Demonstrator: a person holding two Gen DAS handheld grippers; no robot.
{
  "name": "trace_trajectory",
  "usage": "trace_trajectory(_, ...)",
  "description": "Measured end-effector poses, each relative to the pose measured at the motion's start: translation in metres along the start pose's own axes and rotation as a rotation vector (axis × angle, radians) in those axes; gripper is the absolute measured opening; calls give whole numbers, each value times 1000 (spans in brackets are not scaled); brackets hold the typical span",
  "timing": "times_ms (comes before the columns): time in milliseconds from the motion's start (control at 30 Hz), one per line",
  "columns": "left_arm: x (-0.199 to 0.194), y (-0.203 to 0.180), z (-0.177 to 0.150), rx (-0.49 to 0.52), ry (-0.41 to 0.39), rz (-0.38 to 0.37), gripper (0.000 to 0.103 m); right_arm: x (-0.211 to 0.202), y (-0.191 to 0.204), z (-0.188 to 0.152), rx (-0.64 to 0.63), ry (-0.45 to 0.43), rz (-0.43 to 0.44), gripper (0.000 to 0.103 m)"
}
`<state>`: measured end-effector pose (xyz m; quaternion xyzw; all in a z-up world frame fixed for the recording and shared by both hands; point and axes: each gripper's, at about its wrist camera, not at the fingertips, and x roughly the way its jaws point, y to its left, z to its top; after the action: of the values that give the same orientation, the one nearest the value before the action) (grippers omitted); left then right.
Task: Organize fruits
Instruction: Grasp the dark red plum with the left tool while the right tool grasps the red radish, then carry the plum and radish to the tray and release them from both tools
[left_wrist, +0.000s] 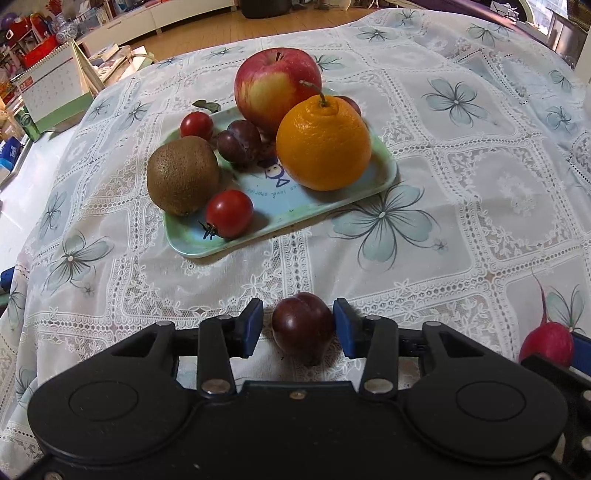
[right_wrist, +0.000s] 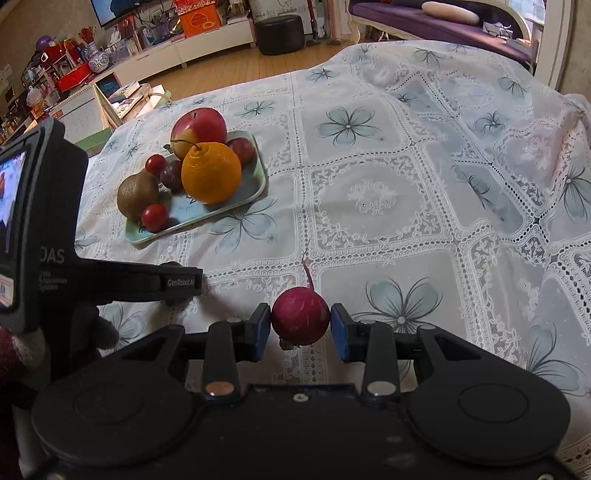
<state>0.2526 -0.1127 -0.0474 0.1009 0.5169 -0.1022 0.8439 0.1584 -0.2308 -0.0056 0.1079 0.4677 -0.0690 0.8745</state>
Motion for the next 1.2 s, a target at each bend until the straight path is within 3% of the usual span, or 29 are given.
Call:
trace_trajectory(400,-5,0,-3,-24,-25,-11,42,2,-1,0,7,13,10,37)
trace_trajectory(633,-47,4,-19,-15,-76,4,42,6,-6,1,28,35,17,37)
trace_trajectory(833,-95,17,-52,-31,-114,-13,42,10,-5,-1,19,42,-3,37)
trace_trajectory(1200,-149,37,-148,-85,-127,-40,42,12,-3,-5,0,31,-27,37)
